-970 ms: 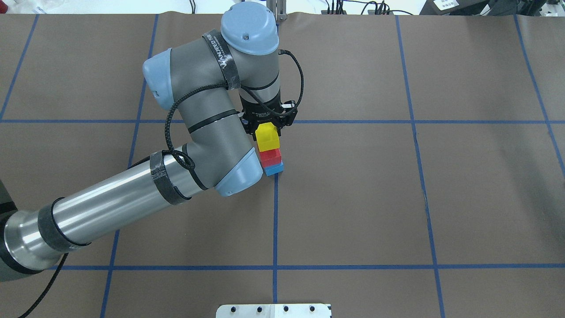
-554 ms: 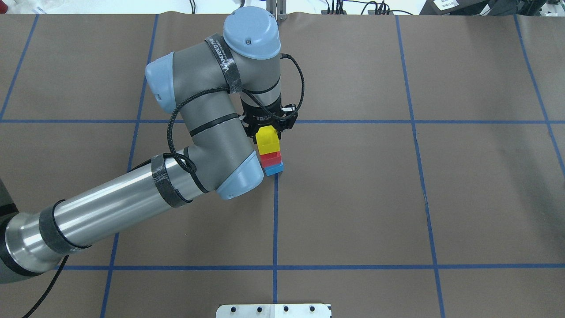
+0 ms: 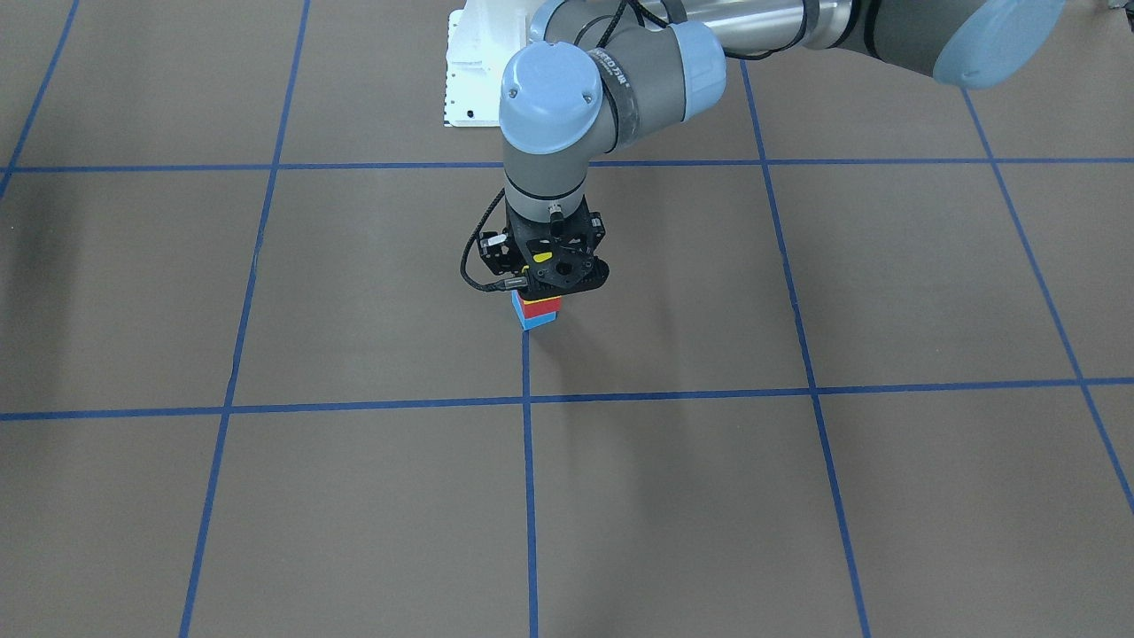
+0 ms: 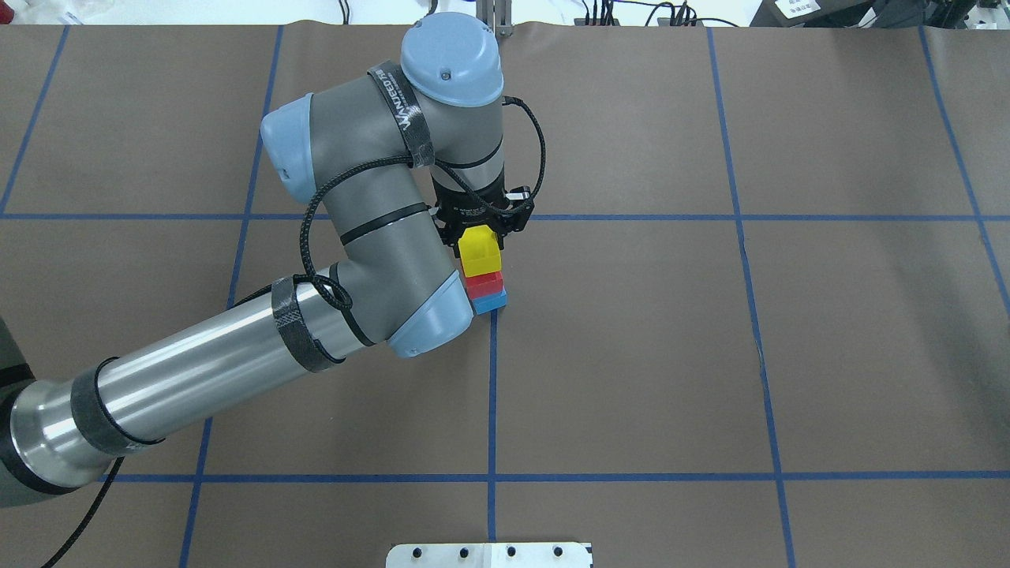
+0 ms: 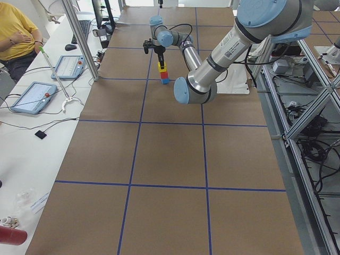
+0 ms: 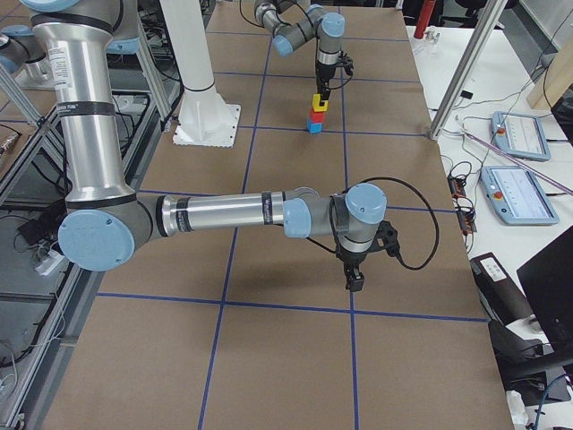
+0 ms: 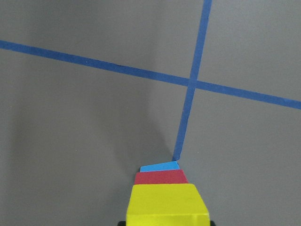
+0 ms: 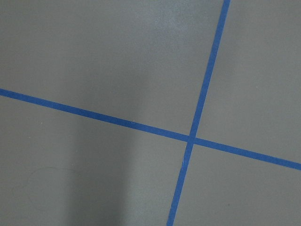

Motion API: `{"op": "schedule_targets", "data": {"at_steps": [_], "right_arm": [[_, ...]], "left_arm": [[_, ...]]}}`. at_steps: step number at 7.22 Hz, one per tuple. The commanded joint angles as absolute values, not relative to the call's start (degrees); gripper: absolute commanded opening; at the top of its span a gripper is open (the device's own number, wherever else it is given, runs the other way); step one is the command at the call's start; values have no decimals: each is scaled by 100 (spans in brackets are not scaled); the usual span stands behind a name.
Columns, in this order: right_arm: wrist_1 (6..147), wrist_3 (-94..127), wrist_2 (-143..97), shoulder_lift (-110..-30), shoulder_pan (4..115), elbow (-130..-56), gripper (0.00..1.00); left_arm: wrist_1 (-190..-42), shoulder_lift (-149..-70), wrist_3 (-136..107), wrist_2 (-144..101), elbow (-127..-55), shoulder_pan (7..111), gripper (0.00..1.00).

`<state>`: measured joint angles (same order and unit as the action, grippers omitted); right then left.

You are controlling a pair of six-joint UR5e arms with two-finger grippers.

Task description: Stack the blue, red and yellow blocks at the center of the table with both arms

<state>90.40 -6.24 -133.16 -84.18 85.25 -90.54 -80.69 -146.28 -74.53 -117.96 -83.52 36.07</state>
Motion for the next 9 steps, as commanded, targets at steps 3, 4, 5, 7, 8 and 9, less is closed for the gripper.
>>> {"op": "schedule_targets", "data": {"at_steps": [3, 4, 5, 7, 8, 9], "right_arm": [[9044, -624, -13315, -8420, 8525, -9053, 100], [9044, -624, -13315, -8420, 8525, -9044, 100], [9044, -615, -13307, -8429, 8525, -9061, 100], [9123, 21, -13280, -8420, 8796, -9044, 99], [9227, 209, -13185, -8429, 8989, -9035, 99], [9289, 124, -13053, -8498, 9130, -9079, 99]], "left_arm": [[-8077, -14625, -7462, -11786, -8367, 3577, 99], [-8060, -14625, -7462, -11786, -8445, 3586, 99], [-7955, -14555, -7427, -11812, -8812, 3603, 99], [-7290, -13664, -6502, -11812, -10152, 3909, 99], [-7051, -13049, -5608, -11821, -10900, 4285, 99], [-7031, -12425, -4842, -11847, -11447, 4715, 99]]}}
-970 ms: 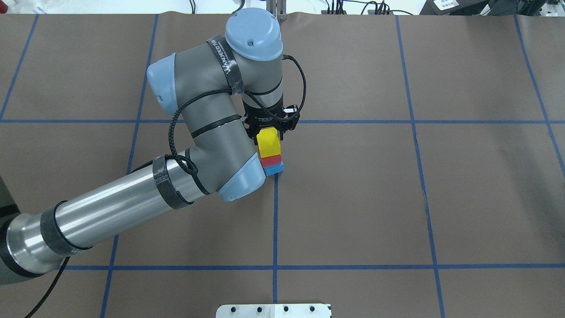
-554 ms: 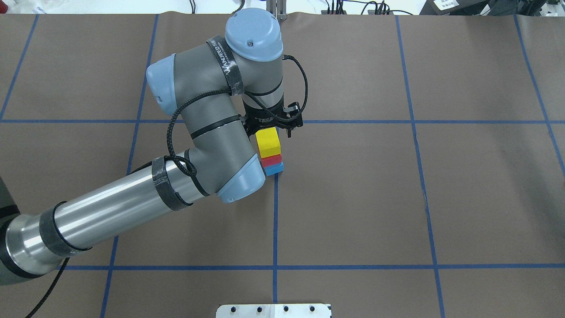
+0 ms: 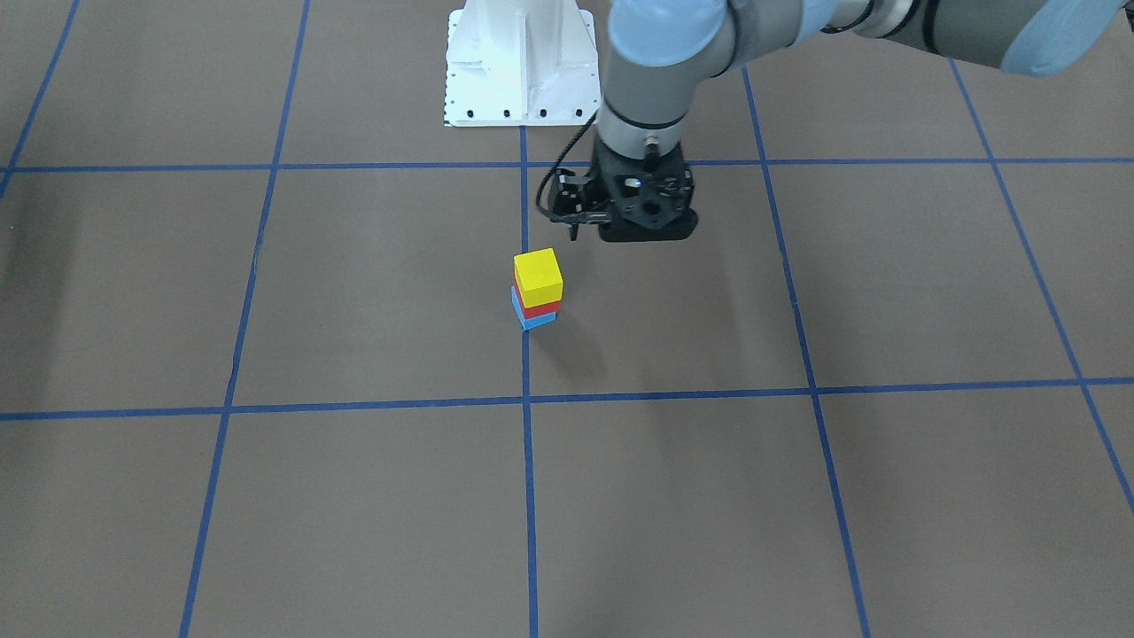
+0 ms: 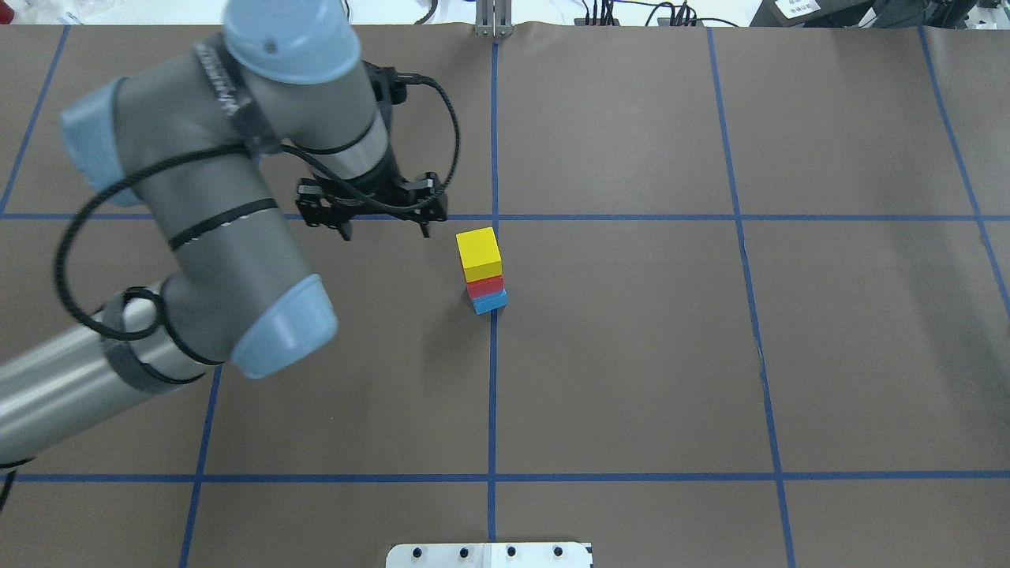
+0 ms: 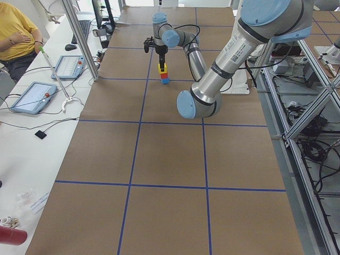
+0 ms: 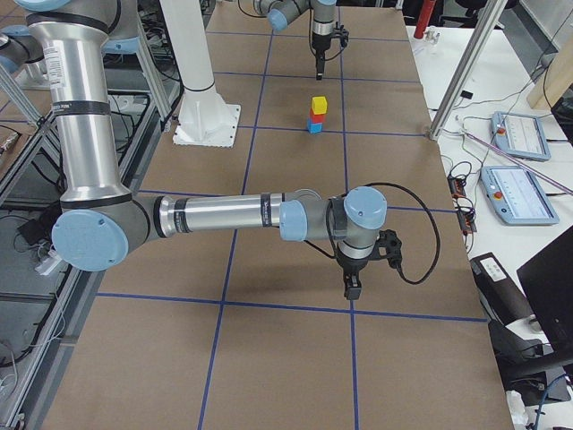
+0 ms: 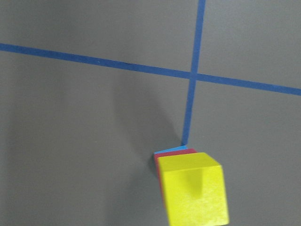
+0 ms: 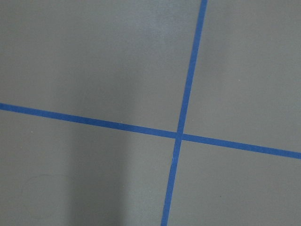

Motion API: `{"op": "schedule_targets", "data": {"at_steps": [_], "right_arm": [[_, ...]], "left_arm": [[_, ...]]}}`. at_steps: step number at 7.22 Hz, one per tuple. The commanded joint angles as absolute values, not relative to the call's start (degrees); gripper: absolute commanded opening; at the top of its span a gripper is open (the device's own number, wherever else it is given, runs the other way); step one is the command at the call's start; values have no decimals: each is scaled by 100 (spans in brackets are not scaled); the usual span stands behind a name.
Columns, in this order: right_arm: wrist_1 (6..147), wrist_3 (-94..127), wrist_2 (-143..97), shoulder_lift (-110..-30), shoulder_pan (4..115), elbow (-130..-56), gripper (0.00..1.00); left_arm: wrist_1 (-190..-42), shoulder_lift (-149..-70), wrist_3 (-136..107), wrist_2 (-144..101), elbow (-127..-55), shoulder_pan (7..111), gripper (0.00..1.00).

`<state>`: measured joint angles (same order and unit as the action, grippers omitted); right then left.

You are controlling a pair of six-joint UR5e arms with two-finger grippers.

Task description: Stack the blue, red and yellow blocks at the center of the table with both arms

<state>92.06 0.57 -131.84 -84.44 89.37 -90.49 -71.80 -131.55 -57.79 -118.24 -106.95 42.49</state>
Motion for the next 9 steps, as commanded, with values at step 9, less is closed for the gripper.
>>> {"op": "schedule_targets", "data": {"at_steps": [9], "right_arm": [[9255, -563, -13140, -8622, 9220, -9070, 100]], "left_arm": [[-9284, -8004, -114, -13434, -10573, 8779, 99]]}}
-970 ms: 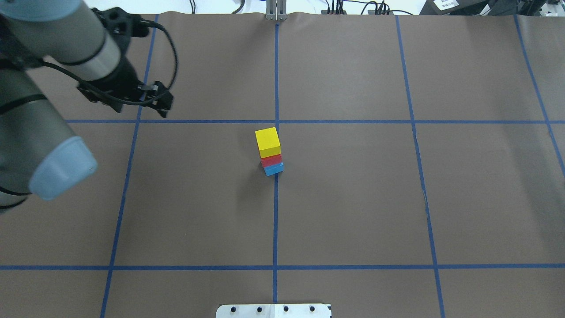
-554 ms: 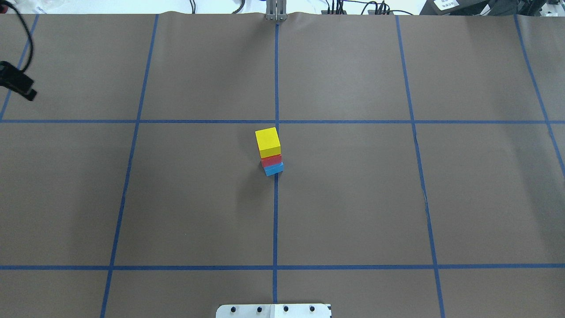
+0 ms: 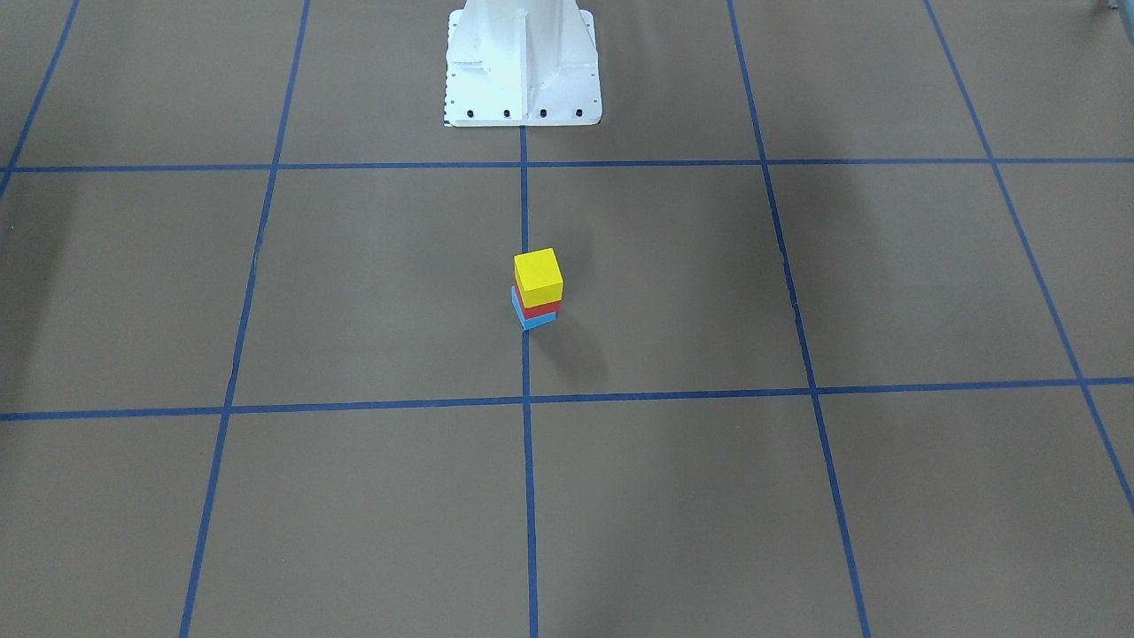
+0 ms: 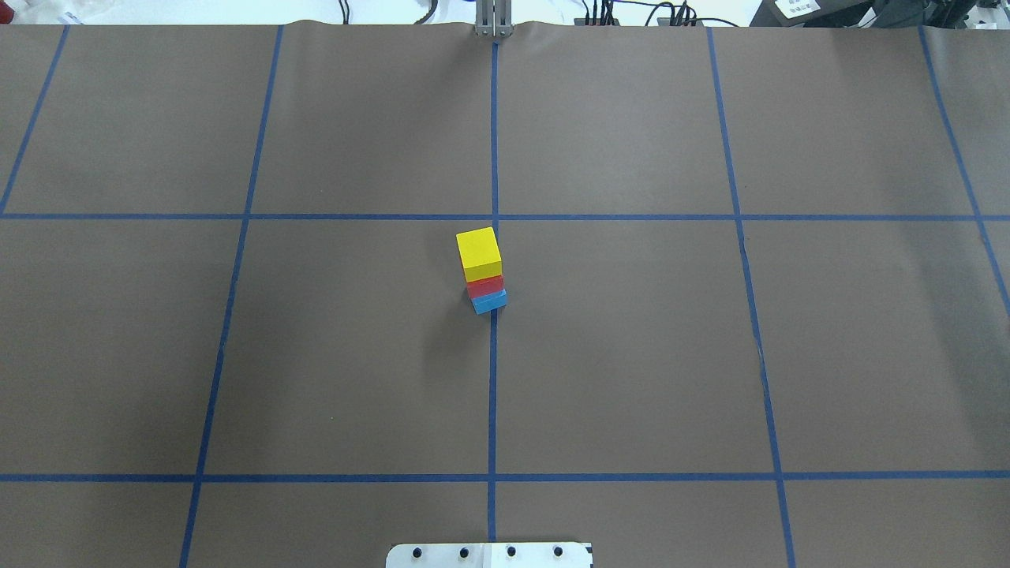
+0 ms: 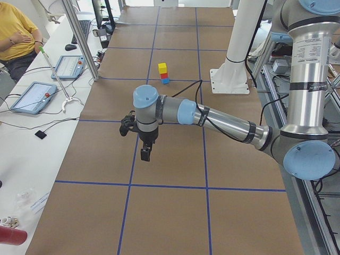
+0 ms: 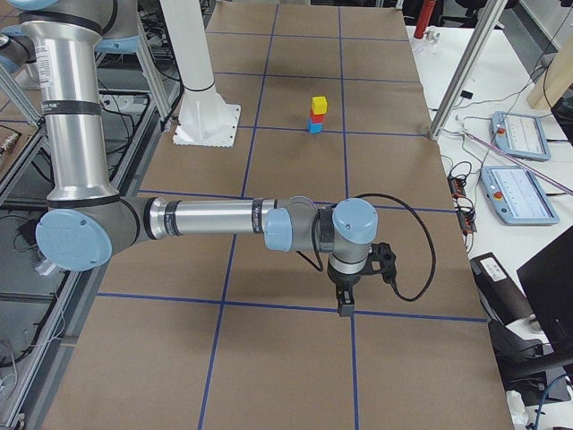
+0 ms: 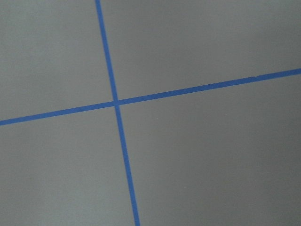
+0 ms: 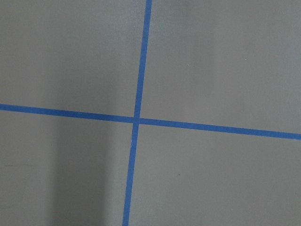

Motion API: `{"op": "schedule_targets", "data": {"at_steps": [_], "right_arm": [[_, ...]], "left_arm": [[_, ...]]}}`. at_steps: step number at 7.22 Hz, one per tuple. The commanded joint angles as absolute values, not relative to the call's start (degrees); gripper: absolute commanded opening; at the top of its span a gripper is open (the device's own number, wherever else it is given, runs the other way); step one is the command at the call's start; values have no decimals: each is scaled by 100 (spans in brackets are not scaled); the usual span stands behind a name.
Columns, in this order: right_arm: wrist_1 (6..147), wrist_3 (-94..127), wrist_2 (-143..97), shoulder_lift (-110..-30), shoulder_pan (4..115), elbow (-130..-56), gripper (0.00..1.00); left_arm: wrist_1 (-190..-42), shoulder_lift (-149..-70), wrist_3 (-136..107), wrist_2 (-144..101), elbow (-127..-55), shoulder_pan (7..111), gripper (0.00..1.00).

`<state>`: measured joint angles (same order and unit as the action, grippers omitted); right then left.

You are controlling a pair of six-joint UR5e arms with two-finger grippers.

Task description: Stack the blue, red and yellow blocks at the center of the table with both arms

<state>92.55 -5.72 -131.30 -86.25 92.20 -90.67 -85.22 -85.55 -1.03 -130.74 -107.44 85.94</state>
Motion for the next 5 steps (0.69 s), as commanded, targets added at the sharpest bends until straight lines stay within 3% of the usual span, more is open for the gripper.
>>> {"op": "schedule_targets", "data": {"at_steps": [1, 5], "right_arm": [[9255, -563, -13148, -8622, 9220, -9070, 100], [9255, -563, -13148, -8631, 9220, -9053, 100]], "left_arm": [[-9403, -7859, -149, -13830, -10643, 8963, 99], [-9431, -7867, -88, -13887, -10555, 9237, 99]]}}
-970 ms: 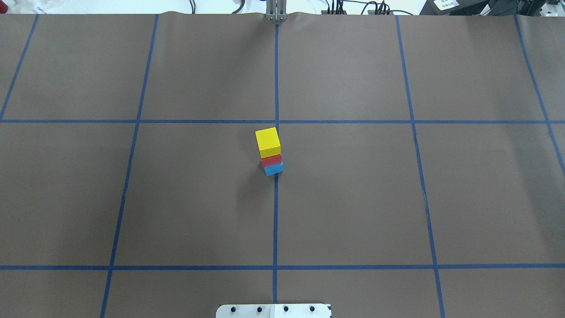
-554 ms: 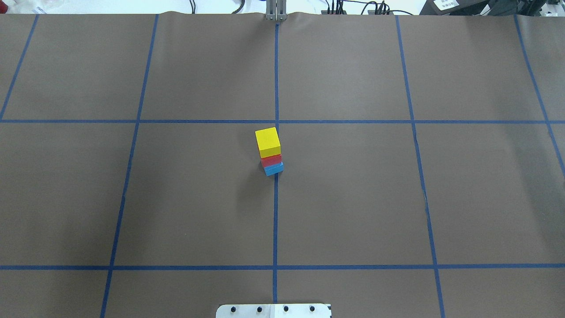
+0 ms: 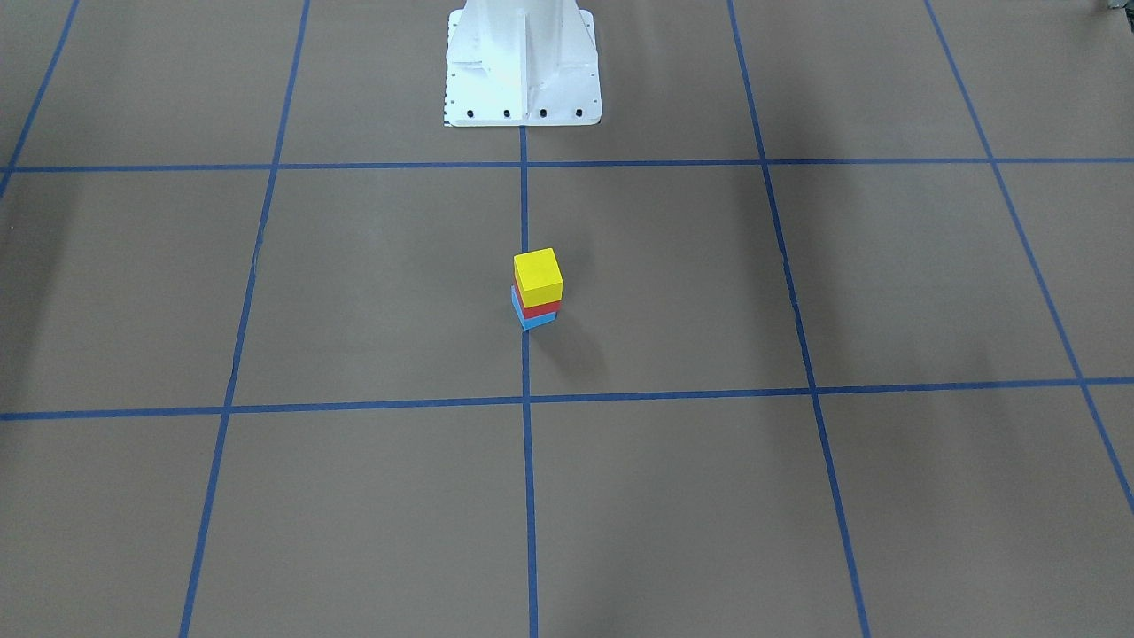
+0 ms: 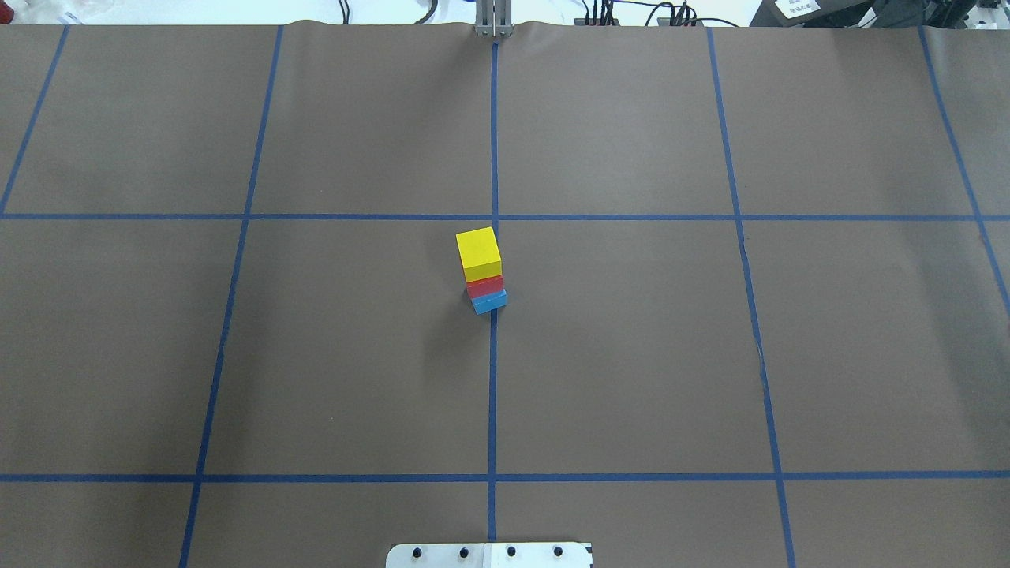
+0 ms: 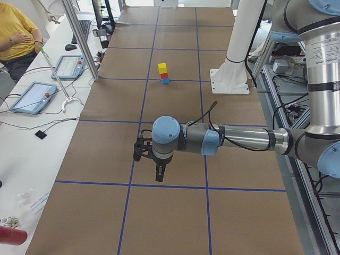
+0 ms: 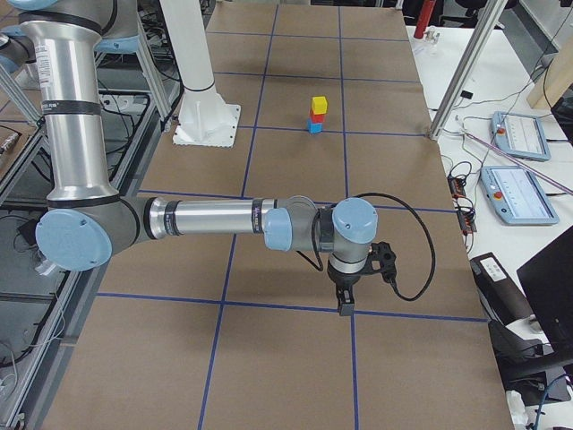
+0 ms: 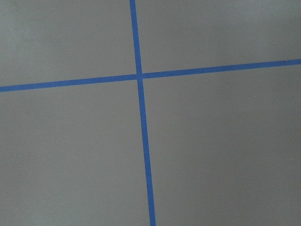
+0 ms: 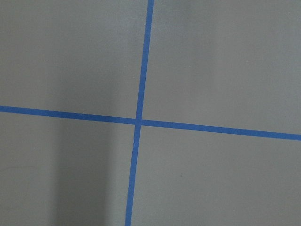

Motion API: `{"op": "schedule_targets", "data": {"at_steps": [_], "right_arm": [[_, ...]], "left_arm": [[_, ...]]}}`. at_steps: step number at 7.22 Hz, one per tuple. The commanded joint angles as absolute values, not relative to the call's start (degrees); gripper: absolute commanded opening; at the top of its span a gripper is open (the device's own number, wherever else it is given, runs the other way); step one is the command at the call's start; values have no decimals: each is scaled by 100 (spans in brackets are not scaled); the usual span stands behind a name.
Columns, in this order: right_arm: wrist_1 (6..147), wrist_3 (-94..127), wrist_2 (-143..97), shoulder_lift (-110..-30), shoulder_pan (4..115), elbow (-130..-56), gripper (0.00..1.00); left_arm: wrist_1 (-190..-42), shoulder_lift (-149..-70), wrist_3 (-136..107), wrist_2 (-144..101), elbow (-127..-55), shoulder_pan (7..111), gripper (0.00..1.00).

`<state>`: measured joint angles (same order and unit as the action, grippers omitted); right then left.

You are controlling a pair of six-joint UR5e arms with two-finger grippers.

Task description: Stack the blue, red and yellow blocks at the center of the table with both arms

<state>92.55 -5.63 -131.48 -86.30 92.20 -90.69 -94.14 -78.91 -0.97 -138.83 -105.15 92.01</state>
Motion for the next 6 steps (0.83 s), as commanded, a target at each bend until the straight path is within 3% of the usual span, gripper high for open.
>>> {"op": "schedule_targets", "data": {"at_steps": [1, 6], "right_arm": [[9255, -563, -13148, -8640, 9220, -9070, 100], [9255, -563, -13166, -8657, 9220, -9079, 100]], "left_arm": [[-9413, -7849, -114, -13878, -10556, 9255, 99], [-9422, -7814, -114, -13878, -10573, 9334, 99]]}}
